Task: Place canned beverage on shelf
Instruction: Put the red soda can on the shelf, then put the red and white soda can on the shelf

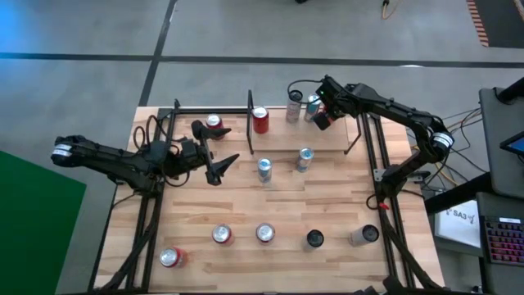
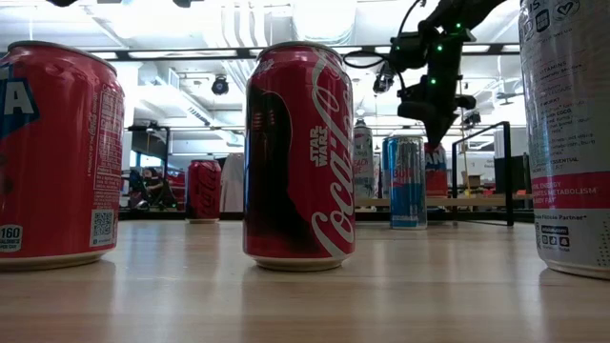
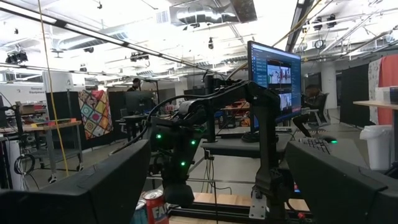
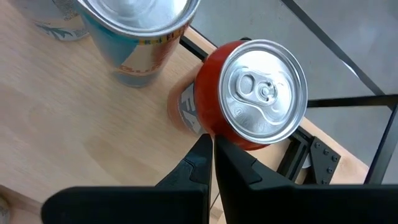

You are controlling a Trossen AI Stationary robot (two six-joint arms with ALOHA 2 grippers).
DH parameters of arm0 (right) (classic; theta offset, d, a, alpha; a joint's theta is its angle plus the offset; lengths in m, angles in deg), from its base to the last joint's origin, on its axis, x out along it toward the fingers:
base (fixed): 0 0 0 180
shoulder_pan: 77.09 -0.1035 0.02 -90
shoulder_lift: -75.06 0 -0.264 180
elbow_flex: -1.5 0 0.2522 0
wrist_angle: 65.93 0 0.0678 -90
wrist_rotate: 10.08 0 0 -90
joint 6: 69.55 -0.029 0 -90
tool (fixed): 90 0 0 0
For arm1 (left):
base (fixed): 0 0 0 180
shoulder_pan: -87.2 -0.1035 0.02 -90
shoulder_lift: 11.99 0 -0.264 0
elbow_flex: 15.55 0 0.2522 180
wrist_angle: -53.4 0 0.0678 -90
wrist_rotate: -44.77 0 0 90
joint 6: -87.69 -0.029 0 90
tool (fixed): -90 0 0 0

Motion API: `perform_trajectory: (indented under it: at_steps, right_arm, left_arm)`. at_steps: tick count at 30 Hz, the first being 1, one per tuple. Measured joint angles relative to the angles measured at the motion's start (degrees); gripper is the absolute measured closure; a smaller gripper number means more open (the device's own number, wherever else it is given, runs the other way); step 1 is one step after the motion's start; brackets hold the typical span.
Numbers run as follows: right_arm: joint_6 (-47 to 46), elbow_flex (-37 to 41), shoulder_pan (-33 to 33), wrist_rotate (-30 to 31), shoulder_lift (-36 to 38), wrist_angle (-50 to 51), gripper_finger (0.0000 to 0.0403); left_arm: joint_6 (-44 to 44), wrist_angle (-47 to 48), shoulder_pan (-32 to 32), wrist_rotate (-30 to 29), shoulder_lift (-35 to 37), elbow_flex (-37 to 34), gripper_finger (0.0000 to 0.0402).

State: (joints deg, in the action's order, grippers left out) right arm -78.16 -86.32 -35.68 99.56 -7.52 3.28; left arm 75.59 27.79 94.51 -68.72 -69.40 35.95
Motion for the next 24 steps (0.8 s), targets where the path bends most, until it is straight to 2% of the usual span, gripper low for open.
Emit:
perform_trajectory:
  at_steps: [6,13,16,24]
  right_arm:
    - [1.11,-0.60,-0.07,-0.09,0.28,0.90,0.0394]
    - [-1.33,-2.95,-3.06,-0.17,4.10,4.56,0.0394]
    - [-2.88,-3.19,-5.83,-0.52,6.86,5.27,0.0394]
    - [-8.08,-3.13,-16.71,-0.63,13.73,6.09,0.0394]
  left_arm:
    - [0.02,0.11,0.00,0.00,0.00,0.00,0.0043]
    - [2.29,1.84,0.01,1.18,-0.72,0.00,0.0043]
    - [2.81,1.98,0.36,3.39,-1.89,0.00,0.0043]
    - [5.05,2.27,1.38,3.49,-3.51,0.00,0.0043]
